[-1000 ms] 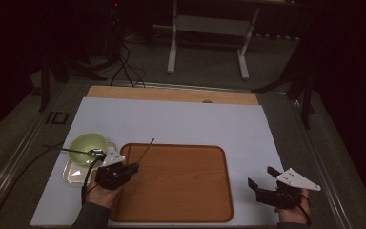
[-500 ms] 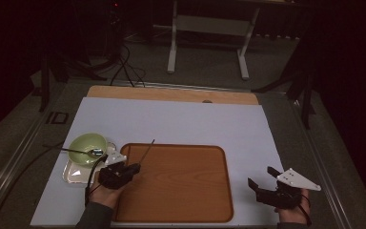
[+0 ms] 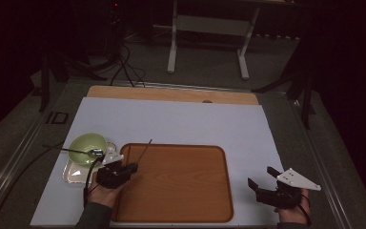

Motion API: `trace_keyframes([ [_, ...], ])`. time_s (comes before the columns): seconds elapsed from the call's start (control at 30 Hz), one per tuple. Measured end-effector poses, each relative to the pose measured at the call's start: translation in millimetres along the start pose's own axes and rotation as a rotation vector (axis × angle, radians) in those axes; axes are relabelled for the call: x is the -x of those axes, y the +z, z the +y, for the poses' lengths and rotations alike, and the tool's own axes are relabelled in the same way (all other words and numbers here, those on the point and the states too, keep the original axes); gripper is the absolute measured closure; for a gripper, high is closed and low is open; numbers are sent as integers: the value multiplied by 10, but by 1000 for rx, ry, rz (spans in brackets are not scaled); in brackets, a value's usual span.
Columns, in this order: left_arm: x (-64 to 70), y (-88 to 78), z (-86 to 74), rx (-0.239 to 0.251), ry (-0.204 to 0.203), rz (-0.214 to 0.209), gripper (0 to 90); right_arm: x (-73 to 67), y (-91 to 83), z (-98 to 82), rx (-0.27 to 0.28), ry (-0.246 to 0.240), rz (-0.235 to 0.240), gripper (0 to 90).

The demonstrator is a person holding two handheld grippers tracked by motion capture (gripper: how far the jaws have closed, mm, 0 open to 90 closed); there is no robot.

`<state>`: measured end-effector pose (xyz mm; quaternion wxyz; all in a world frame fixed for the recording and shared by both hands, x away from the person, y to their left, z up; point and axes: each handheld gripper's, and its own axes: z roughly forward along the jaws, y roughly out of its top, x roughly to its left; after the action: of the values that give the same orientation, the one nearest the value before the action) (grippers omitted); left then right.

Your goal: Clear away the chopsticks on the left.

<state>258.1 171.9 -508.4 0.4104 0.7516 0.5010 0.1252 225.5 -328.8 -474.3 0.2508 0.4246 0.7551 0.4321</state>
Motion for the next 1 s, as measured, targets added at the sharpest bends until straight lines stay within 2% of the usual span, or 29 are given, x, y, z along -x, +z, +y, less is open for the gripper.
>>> trace_keyframes([
  [0.13, 25, 21, -1, 2, 3, -18, 842, -1, 0, 1, -1, -1, -1, 142],
  [0.3, 84, 85, -8, -8, 27, -33, 836, -1, 0, 1, -1, -1, 0, 142],
  [0.43, 106, 105, -13, -11, 38, -24, 836, 0, -1, 1, 0, -1, 0, 142],
  [0.47, 104, 97, -14, -12, 46, -11, 836, 2, -4, 1, 2, -2, 0, 142],
  [0.8, 34, 36, -21, -8, 21, 38, 837, 3, -4, 2, 4, -2, -1, 142],
  [1.0, -39, -13, -38, -3, -16, 71, 831, 4, -5, 2, 5, -3, 0, 142],
])
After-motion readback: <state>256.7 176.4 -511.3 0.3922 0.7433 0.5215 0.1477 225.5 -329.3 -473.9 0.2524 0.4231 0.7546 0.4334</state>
